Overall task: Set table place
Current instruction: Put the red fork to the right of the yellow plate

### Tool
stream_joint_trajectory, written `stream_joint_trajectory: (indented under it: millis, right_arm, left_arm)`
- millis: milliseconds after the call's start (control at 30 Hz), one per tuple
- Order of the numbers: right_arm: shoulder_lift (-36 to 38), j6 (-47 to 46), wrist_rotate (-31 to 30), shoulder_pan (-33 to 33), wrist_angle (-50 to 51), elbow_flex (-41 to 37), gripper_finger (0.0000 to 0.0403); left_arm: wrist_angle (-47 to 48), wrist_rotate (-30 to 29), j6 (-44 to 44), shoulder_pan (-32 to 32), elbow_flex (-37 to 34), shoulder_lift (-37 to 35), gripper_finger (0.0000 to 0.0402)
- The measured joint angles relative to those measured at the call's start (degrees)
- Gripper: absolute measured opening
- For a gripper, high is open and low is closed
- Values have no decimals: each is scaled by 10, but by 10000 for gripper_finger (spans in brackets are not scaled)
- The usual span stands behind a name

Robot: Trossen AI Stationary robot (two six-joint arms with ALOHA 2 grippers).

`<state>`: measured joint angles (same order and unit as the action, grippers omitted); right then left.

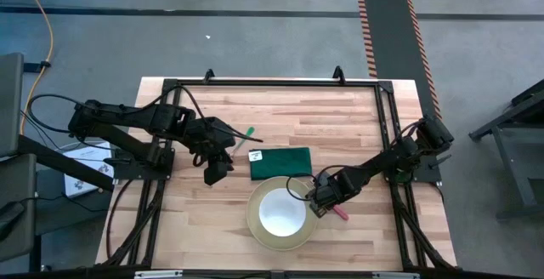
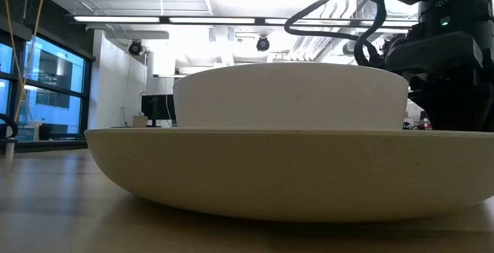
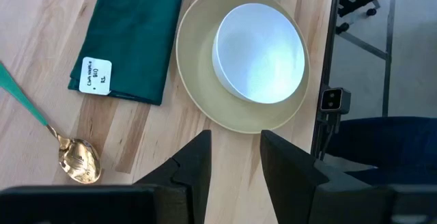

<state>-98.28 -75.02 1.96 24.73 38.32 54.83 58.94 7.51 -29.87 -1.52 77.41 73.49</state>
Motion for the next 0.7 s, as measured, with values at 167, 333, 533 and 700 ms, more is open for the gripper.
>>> stream_joint_trajectory:
  millis: [167,333,533,700]
  right_arm:
    - [0,-25,-3,0,1,0,83]
    - [0,-62,-10,5,-12,0,83]
    - [0,-95,-13,15,-3,0,83]
    - [0,-137,-11,27,0,0,82]
  left_arm:
    - [0,0,0,0,0,0,115]
    - [0,0,0,0,0,0,115]
    - [0,0,3,0,0,0,115]
    - [0,0,5,0,0,0,115]
